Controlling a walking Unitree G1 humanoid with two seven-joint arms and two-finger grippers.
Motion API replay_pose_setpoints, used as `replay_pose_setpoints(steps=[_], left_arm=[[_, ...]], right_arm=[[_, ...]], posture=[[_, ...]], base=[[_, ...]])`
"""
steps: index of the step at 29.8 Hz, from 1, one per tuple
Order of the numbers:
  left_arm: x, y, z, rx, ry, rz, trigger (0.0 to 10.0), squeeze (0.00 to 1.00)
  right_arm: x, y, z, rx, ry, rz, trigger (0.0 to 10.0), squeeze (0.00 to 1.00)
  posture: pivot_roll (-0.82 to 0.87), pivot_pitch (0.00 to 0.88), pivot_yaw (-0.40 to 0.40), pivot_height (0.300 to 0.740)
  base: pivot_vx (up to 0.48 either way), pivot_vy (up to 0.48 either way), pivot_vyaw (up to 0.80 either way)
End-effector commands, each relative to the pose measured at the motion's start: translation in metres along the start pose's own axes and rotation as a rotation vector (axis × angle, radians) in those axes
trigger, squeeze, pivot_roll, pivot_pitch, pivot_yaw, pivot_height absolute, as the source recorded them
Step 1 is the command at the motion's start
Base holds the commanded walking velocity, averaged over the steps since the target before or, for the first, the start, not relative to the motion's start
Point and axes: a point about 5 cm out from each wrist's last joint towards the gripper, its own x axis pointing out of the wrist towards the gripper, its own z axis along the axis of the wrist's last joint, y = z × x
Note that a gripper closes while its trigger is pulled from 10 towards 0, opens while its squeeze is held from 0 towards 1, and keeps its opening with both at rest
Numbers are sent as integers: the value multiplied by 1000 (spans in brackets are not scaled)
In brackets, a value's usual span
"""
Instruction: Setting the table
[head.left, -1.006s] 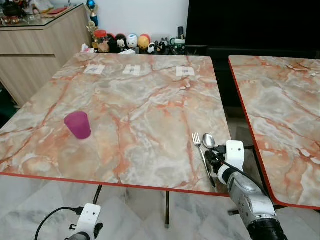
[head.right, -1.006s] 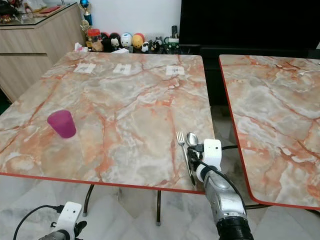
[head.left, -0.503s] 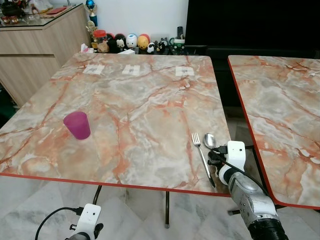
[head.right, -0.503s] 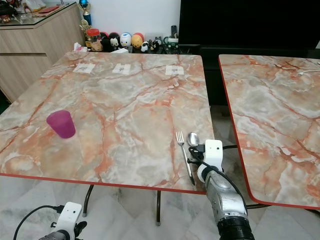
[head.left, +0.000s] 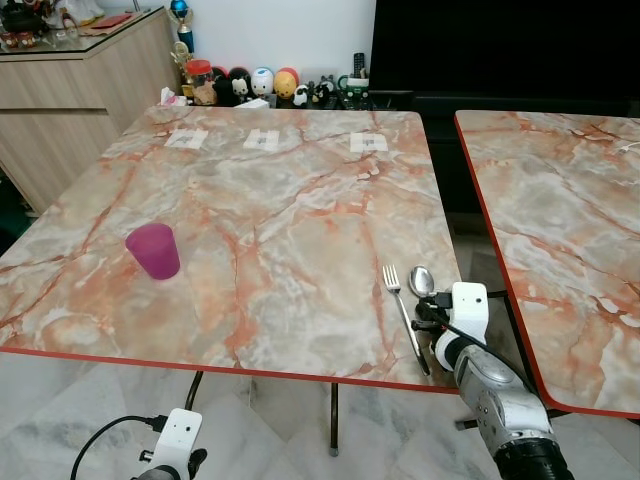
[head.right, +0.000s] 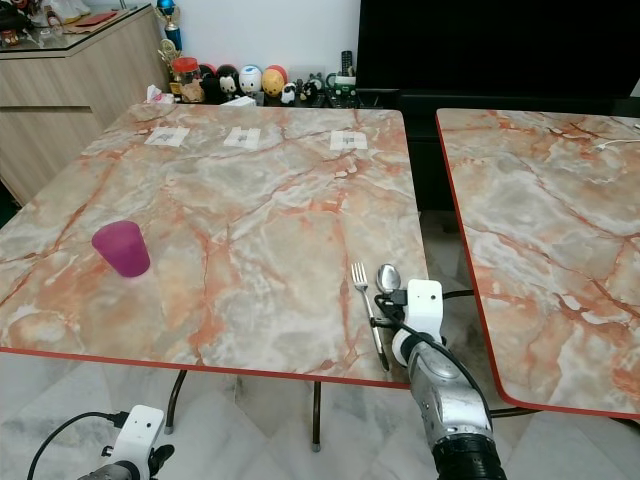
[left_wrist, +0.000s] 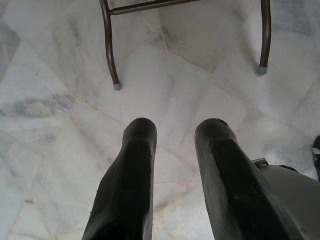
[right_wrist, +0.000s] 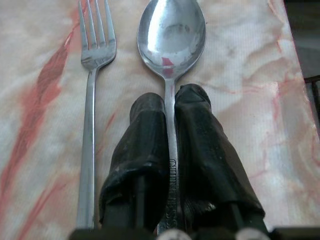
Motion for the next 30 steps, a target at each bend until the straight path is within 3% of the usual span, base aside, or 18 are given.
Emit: replay_pose_setpoints(steps=[1,4,5,6,7,19,30], left_arm=[[-2,0,-7,-6,24,1,10000,0],[-2,0,-7,-6,25,3,10000,0],[-2,0,-7,-7,25,4,10000,0],[-2,-1,-7,-6,26,4,10000,0],[-2,-1,-7,-5,26,5,10000,0],[-2,-2,-9,37,36,12,10000,0],[-3,-1,-12,37,48,17,10000,0]], right_arm=[[-2,-9,7,34,-87,-79,0,0],[-8,-11,28,1,-250,-108,0,0],[-10,-10,32,2,-280,-101,2706,0],[-12,-8,35,5,-309,-97,9569,0],[-17,-6,43,16,-373,-87,10000,0],[-44,1,59,-16,-607,-97,10000,0],[-44,-4,69,-43,-660,-151,10000,0]], posture=[[52,10,14,740],[51,9,13,740],[51,9,13,740],[51,9,13,740],[51,9,13,740],[36,3,9,740],[30,0,11,740]], base=[[0,0,0],[0,0,0],[0,0,0],[0,0,0],[0,0,0],[0,0,0],[0,-437,0]])
